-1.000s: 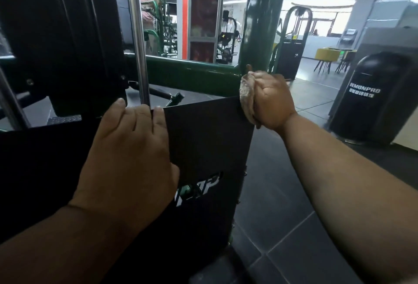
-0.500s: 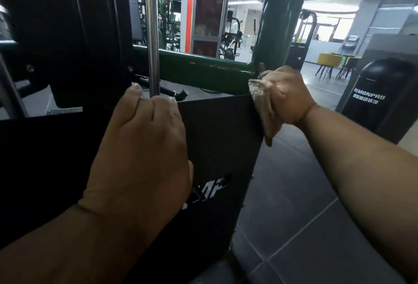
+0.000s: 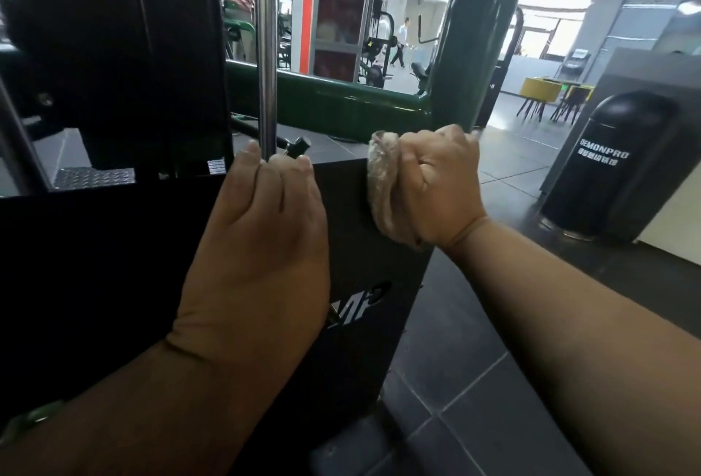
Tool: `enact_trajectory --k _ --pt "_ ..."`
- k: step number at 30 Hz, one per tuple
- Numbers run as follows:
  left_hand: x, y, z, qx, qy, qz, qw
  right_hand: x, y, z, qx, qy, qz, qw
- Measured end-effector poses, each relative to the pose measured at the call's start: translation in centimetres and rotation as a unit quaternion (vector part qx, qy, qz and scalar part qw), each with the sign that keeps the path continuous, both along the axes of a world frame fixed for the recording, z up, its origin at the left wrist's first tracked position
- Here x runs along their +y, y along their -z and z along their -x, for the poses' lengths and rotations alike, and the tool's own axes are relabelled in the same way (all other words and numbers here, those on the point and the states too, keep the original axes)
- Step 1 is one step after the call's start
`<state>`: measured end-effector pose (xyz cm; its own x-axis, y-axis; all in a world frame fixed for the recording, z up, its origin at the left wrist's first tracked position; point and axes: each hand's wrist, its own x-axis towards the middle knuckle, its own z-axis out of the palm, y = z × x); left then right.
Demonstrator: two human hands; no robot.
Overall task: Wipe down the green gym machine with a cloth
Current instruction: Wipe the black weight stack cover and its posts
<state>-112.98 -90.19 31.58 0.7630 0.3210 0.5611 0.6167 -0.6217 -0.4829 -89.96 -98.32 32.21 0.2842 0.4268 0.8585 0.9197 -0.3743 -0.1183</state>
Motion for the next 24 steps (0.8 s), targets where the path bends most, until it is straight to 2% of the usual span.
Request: enact_trajectory --k 4,10,16,18,21,24 --pt "-0.7 -0.4 0.2 -0.015 0.032 0.015 0.999 2.7 0.4 5.1 -0.016 -0.020 0.009 1.000" --pt "-0.6 -0.8 0.8 0.001 0.039 -0.002 0.999 3.9 0.7 6.8 -0.007 -0.017 0.007 1.000" --pt "-1.1 -2.1 2.2 0.037 0.053 0.064 0.996 3.8 -0.1 7.6 -0.040 -0.045 0.057 0.997" --pt "-1.6 -1.9 3.4 0.019 0.102 0.093 0.990 3.5 -0.9 7.4 -0.054 -0.065 0.087 0.993" --pt "-1.4 -1.2 5.8 -0.055 0.213 0.123 0.968 3.2 -1.7 6.8 -0.043 -0.082 0.132 0.987" --pt "0.4 -1.7 8.4 -0.089 0.227 0.129 0.961 3.3 -2.9 7.7 -0.053 -0.138 0.196 0.969"
